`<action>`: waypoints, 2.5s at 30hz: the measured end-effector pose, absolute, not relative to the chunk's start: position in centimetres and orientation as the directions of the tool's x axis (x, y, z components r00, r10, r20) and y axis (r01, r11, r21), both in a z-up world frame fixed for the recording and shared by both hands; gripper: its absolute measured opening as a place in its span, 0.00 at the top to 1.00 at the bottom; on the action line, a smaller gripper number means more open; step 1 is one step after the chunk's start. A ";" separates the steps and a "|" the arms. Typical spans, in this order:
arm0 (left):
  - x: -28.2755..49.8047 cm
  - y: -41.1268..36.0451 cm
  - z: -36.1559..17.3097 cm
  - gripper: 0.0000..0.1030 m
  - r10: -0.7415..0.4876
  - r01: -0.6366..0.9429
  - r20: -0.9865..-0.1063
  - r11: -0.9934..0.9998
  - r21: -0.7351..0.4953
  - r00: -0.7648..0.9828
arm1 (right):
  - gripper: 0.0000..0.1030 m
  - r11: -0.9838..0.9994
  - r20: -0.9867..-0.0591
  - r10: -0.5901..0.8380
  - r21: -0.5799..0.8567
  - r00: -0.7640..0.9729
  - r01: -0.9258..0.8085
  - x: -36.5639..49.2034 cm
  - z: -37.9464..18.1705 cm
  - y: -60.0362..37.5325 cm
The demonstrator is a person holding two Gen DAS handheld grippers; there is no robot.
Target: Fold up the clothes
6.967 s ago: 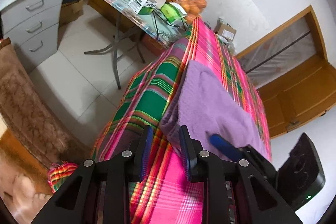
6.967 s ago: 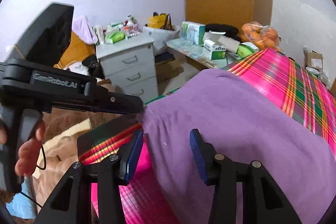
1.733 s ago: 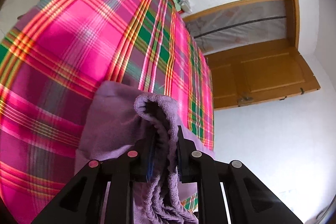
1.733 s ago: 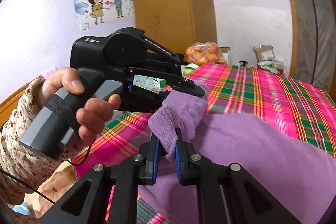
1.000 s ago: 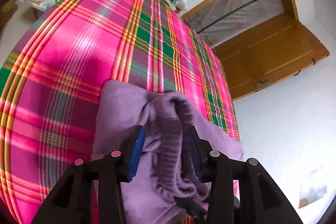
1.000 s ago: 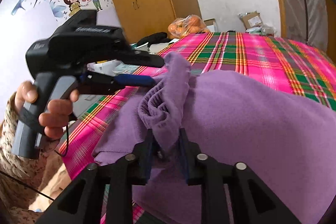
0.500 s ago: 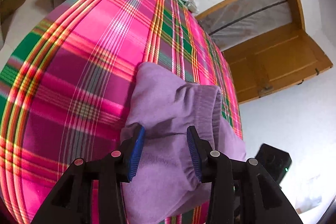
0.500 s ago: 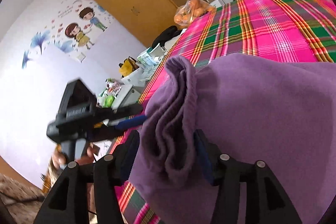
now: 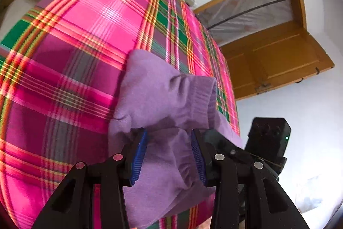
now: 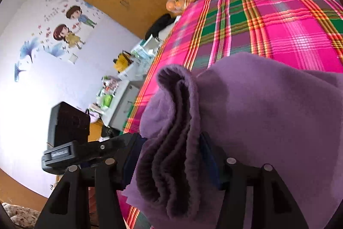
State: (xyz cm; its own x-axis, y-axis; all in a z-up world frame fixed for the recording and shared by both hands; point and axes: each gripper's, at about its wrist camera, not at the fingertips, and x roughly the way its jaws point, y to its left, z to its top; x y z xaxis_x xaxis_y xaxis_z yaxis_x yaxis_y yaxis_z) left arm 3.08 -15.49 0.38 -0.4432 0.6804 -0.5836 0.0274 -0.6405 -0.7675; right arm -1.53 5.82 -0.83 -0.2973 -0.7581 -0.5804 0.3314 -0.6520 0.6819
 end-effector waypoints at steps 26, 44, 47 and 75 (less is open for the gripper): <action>4.0 -15.3 2.9 0.58 0.669 0.004 -0.565 -0.643 -0.766 -0.482 | 0.82 -0.722 -0.587 -0.689 0.602 -0.424 0.340 0.8 3.2 7.6; 2.9 -10.5 2.9 0.58 0.677 -0.049 -0.608 -0.683 -0.729 -0.415 | 0.82 -0.733 -0.552 -0.639 0.648 -0.536 0.207 3.1 2.8 15.7; 2.8 -10.0 2.6 0.58 0.675 -0.048 -0.617 -0.689 -0.723 -0.405 | 0.82 -0.734 -0.557 -0.632 0.653 -0.539 0.186 3.2 2.1 16.4; 0.2 -7.0 1.5 0.58 0.676 -0.045 -0.642 -0.701 -0.712 -0.362 | 0.85 -0.741 -0.574 -0.572 0.668 -0.585 0.069 2.9 -1.3 21.1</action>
